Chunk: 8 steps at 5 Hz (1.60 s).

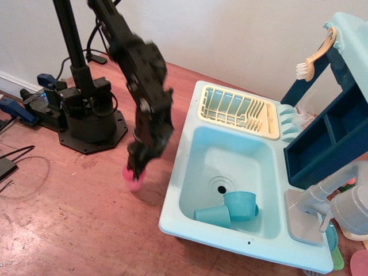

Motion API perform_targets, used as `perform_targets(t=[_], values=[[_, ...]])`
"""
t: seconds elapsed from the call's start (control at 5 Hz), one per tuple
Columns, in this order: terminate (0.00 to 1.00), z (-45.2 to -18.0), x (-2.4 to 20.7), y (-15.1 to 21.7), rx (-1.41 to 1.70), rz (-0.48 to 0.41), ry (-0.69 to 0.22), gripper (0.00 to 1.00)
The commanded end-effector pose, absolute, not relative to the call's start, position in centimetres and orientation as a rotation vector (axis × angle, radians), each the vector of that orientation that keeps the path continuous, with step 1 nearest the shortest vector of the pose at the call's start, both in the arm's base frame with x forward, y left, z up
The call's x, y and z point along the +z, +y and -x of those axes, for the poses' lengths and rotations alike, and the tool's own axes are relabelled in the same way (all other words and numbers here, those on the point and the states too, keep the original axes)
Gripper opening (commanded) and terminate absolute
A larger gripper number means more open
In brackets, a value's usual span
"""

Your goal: Put cup from anywhere into sink

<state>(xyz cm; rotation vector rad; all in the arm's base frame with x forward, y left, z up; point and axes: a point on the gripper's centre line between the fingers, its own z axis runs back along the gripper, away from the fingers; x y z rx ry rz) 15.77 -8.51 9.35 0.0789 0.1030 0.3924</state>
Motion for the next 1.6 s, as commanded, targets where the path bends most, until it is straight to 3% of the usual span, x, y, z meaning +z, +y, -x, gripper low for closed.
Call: perform_targets(t=[0.0, 0.2, 0.4, 0.6, 0.8, 1.2, 1.4], values=[[0.00, -16.9, 17.0, -6.5, 0.389, -0.103, 0.064, 0.00], [0.00, -20.8, 21.4, -6.0, 0.432, -0.135, -0.014, 0.00], [0.00, -25.4, 22.2, -6.7, 0.473, -0.139, -0.064, 0.00], [0.00, -29.8, 22.7, -7.2, 0.475, -0.140, -0.029, 0.00], [0.00, -32.2, 22.0, -8.0, 0.427, -0.150, 0.022, 0.00], [0.00, -31.4, 19.0, -8.1, 0.390, -0.097, 0.069, 0.00], [0.00, -30.2, 20.2, -7.3, 0.380, -0.104, 0.058, 1.00]])
